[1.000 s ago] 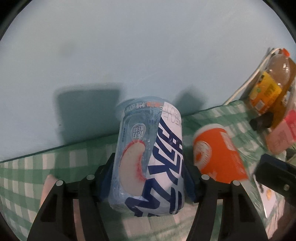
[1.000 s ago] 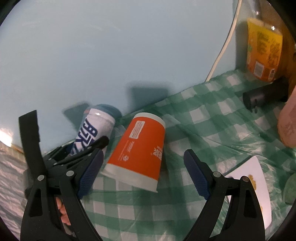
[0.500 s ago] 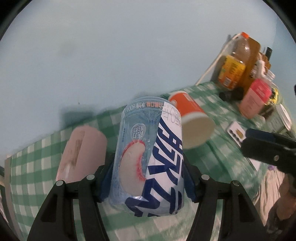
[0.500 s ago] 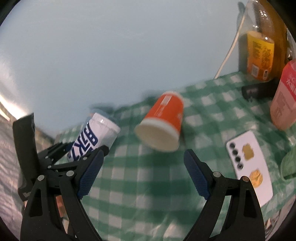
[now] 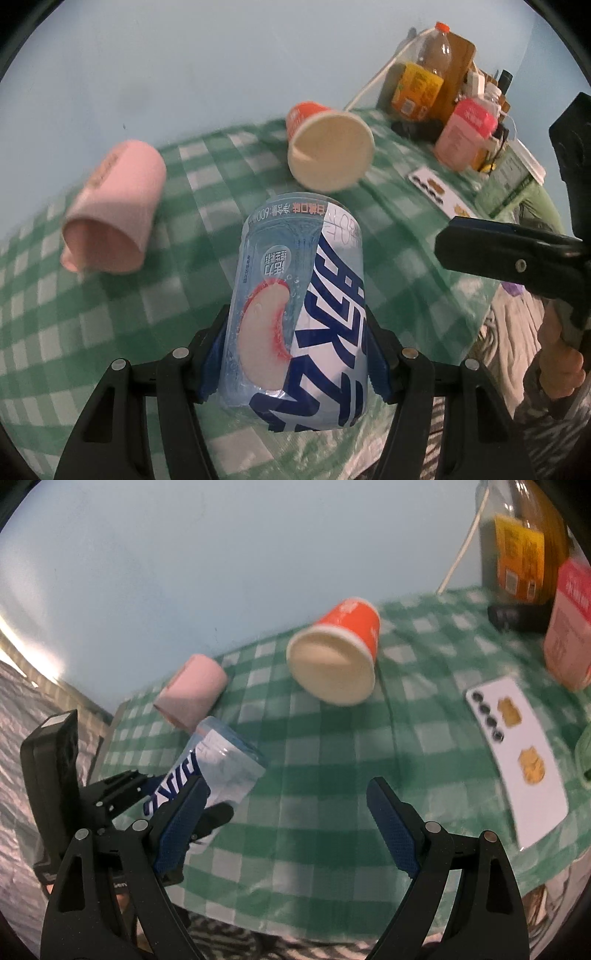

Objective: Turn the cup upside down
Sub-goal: 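Lift the clear plastic cup with the left tool and carry it toward the right tool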

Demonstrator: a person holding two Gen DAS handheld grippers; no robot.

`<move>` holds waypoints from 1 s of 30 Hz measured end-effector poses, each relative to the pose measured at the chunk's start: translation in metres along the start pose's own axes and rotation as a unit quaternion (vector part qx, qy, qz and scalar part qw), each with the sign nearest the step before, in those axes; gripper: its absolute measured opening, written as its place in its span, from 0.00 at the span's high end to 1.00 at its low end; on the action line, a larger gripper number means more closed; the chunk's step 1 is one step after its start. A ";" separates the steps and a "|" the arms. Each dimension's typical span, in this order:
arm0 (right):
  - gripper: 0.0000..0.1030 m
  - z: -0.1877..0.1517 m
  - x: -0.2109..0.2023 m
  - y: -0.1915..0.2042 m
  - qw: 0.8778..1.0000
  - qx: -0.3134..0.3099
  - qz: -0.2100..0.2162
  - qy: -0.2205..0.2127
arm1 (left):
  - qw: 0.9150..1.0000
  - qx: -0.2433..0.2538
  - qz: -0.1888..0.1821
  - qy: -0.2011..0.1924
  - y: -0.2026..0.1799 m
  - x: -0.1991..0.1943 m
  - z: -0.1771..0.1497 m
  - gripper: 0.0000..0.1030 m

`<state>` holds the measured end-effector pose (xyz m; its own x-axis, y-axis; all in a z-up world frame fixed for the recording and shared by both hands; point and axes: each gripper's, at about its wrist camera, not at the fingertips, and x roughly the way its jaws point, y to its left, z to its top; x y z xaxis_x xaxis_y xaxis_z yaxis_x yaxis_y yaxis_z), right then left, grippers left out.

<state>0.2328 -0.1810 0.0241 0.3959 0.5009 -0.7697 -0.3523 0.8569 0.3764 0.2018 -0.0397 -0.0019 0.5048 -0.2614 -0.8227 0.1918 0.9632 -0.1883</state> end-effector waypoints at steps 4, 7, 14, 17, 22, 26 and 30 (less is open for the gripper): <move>0.14 -0.009 0.008 -0.002 1.000 0.002 0.002 0.012 | 1.000 -0.004 -0.001 0.004 0.001 0.004 -0.010 0.36; 0.14 -0.011 0.013 -0.004 1.000 0.001 0.000 0.018 | 1.000 -0.009 0.000 -0.001 0.004 0.004 -0.014 0.36; 0.14 -0.011 0.018 -0.004 1.000 0.001 -0.001 0.025 | 1.000 0.007 0.021 0.005 -0.003 0.005 -0.018 0.27; 0.14 -0.012 0.017 -0.002 1.000 0.000 -0.001 0.025 | 0.999 0.022 0.045 -0.011 -0.009 0.001 -0.020 0.20; 0.14 -0.012 0.014 0.001 1.000 -0.001 0.003 0.021 | 0.998 0.031 0.050 -0.037 -0.012 -0.012 -0.018 0.15; 0.14 -0.011 0.008 0.004 1.000 0.005 0.006 0.015 | 0.997 0.017 0.035 -0.060 -0.006 -0.030 -0.017 0.15; 0.14 -0.012 0.004 0.007 1.000 0.011 0.015 0.022 | 0.997 -0.006 0.014 -0.081 0.006 -0.048 -0.020 0.14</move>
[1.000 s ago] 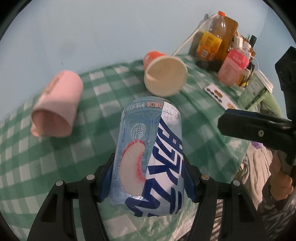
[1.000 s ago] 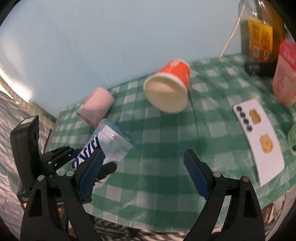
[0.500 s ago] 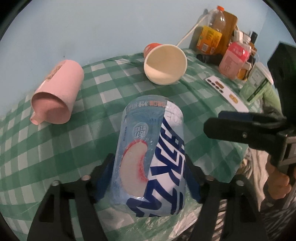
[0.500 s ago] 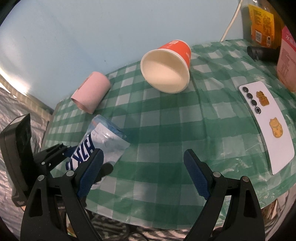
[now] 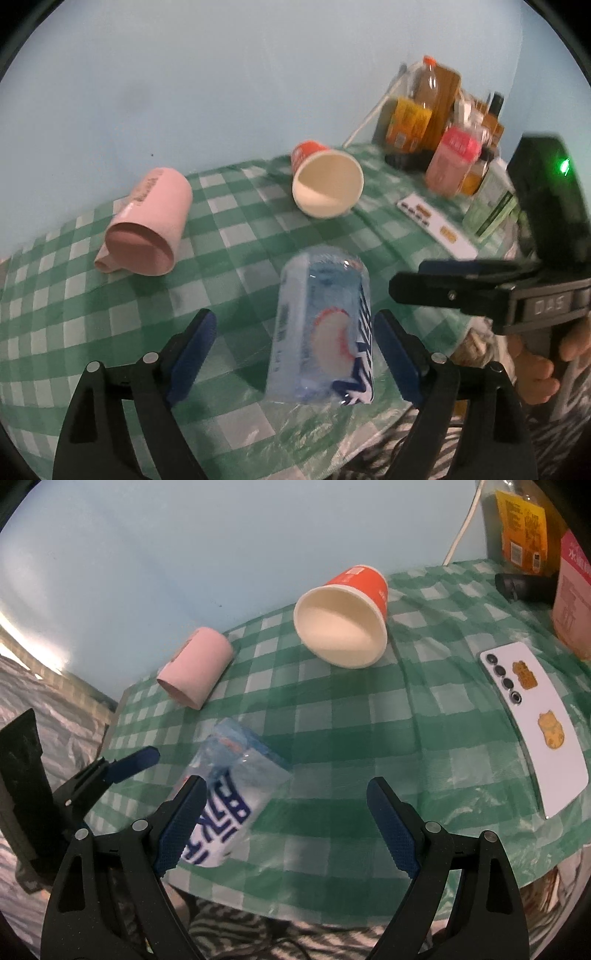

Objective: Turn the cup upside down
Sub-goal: 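Lift the clear plastic cup with the left tool and carry it toward the right tool, then close the right tool on the clear cup while the left tool releases it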

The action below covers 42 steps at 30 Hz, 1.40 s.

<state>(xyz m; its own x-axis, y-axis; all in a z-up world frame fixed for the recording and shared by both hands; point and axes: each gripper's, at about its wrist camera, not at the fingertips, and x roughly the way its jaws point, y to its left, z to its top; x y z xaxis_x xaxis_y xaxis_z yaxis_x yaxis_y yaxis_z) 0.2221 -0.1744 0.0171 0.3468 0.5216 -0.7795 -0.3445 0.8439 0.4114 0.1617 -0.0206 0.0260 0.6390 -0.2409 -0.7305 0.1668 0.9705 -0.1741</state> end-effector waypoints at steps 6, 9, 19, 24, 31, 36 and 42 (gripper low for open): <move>0.14 -0.005 -0.003 0.006 1.000 0.001 0.000 0.004 | 0.999 -0.025 0.007 -0.022 0.022 -0.015 -0.005 0.11; 0.14 -0.009 0.000 0.007 1.000 0.008 -0.001 0.010 | 0.999 -0.031 0.017 -0.026 0.033 -0.017 -0.009 0.11; 0.14 -0.001 0.027 0.008 0.998 0.051 0.009 0.037 | 0.998 -0.042 0.048 -0.025 0.053 -0.004 -0.010 0.10; 0.14 0.010 0.046 0.011 0.995 0.076 0.016 0.055 | 0.998 -0.052 0.044 -0.013 0.060 0.003 -0.012 0.10; 0.14 0.018 0.067 0.015 0.993 0.094 0.012 0.070 | 0.997 -0.061 0.045 -0.007 0.065 0.008 -0.014 0.10; 0.21 0.018 0.070 0.012 0.992 0.100 0.017 0.074 | 0.997 -0.058 0.042 -0.003 0.065 0.010 -0.014 0.10; 0.25 0.020 0.068 0.012 0.993 0.091 0.022 0.071 | 0.998 -0.059 0.037 0.000 0.064 0.011 -0.014 0.10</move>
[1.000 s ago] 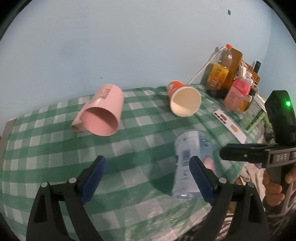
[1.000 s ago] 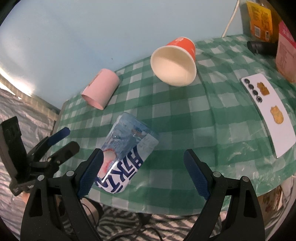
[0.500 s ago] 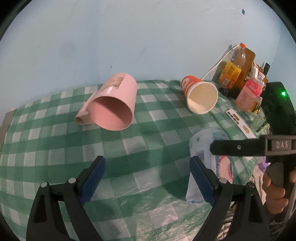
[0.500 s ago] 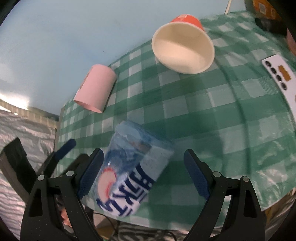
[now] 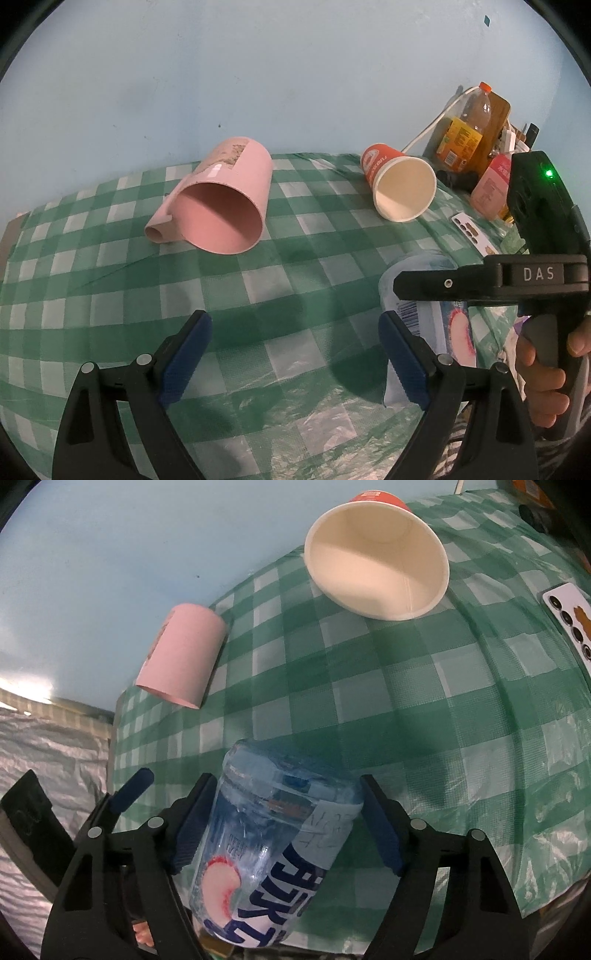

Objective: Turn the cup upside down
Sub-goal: 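Close the right tool on the clear cup while the left tool releases it, then rotate the clear cup upright with the right tool and lower it onto the table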

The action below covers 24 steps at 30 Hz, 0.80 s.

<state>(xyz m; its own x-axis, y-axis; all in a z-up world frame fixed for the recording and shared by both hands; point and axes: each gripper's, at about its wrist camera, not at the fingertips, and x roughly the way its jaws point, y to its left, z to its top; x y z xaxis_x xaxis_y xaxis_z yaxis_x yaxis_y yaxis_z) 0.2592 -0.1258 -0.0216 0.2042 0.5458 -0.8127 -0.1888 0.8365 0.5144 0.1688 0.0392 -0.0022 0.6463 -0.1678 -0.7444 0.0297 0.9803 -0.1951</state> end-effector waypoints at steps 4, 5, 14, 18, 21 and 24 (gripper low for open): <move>0.27 -0.002 -0.009 0.006 1.000 -0.021 0.001 -0.018 | 1.000 -0.001 -0.001 -0.001 0.001 0.000 0.000 0.10; 0.27 -0.003 -0.013 0.009 0.999 -0.032 -0.002 -0.028 | 1.000 -0.002 -0.001 -0.001 0.001 0.000 0.000 0.10; 0.27 -0.025 -0.054 0.060 0.965 -0.195 -0.069 -0.159 | 1.000 -0.009 -0.004 -0.004 0.004 -0.006 -0.002 0.10; 0.27 -0.039 -0.060 0.083 0.924 -0.272 -0.130 -0.233 | 1.000 -0.009 -0.003 -0.005 0.005 -0.008 -0.003 0.10; 0.28 -0.050 -0.054 0.091 0.895 -0.310 -0.167 -0.275 | 1.000 -0.011 -0.003 -0.004 0.009 -0.010 -0.005 0.10; 0.28 -0.055 -0.041 0.097 0.868 -0.337 -0.198 -0.305 | 1.000 -0.016 -0.005 -0.001 0.013 -0.011 -0.008 0.10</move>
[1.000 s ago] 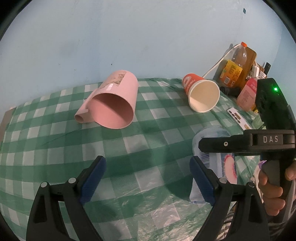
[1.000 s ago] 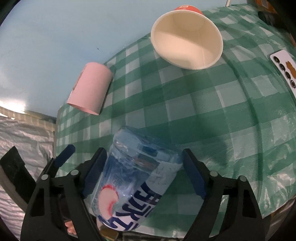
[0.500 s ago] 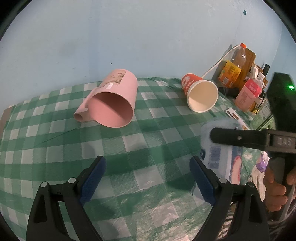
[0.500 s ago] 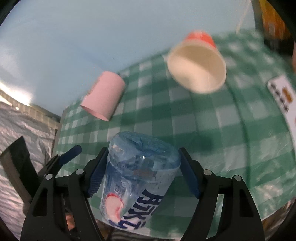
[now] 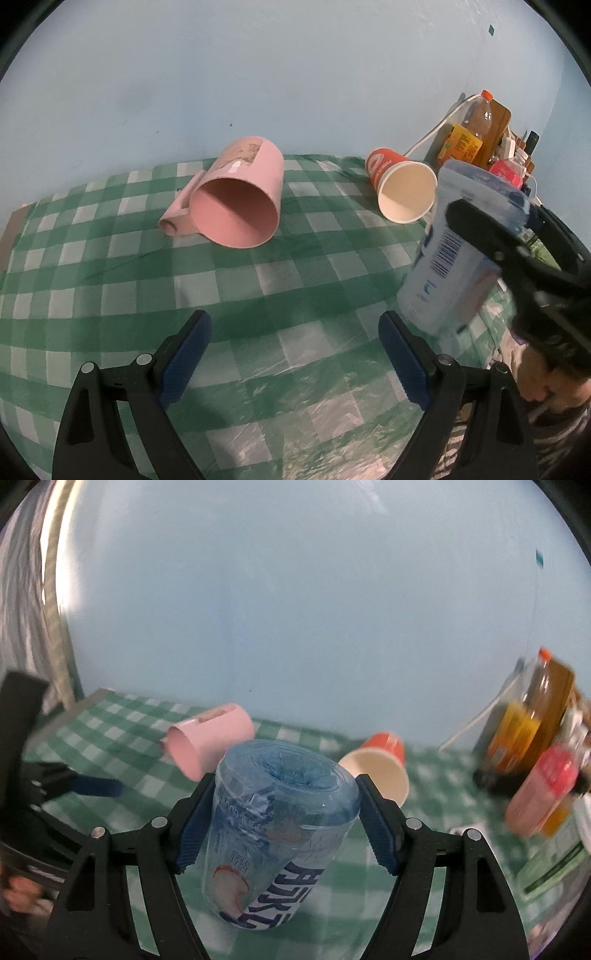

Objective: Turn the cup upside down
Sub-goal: 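Rotate the clear cup upright with the right tool and lower it onto the table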

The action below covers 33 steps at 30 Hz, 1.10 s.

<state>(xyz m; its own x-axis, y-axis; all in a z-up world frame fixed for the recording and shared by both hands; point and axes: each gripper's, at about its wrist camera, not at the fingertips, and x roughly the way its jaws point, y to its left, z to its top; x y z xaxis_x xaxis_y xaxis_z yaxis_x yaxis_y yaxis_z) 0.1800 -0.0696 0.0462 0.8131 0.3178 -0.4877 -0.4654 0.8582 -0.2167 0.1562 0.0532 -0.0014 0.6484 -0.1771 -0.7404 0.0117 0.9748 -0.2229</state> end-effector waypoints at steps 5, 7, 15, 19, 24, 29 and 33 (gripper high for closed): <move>0.28 -0.002 0.013 0.012 0.999 -0.031 -0.029 -0.023 | 1.000 -0.005 0.003 0.005 0.008 0.002 0.000 0.10; 0.28 -0.002 0.019 0.012 0.999 -0.030 -0.028 -0.019 | 1.000 -0.008 0.004 0.007 0.012 0.004 0.001 0.10; 0.28 -0.015 0.027 0.010 1.000 -0.019 -0.018 0.005 | 1.000 -0.016 0.001 0.024 0.019 0.015 0.002 0.10; 0.28 -0.020 0.024 0.011 1.000 -0.021 -0.018 0.000 | 1.000 -0.012 0.000 0.023 0.017 0.014 0.002 0.10; 0.26 -0.024 0.021 0.012 1.000 -0.020 -0.002 0.010 | 1.000 -0.008 -0.002 0.022 0.015 0.013 0.003 0.10; 0.22 -0.025 0.020 0.010 1.000 -0.012 0.004 0.012 | 1.000 -0.009 -0.002 0.022 0.014 0.013 0.002 0.10; 0.21 -0.021 0.014 0.006 1.000 -0.002 0.011 0.008 | 1.000 -0.009 -0.003 0.021 0.015 0.012 0.002 0.10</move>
<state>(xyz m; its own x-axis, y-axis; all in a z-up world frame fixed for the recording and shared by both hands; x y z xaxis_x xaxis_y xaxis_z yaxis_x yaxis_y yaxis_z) 0.1816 -0.0689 0.0203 0.7974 0.3299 -0.5052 -0.4842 0.8495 -0.2094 0.1651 0.0656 -0.0123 0.6163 -0.1882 -0.7647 0.0011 0.9712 -0.2381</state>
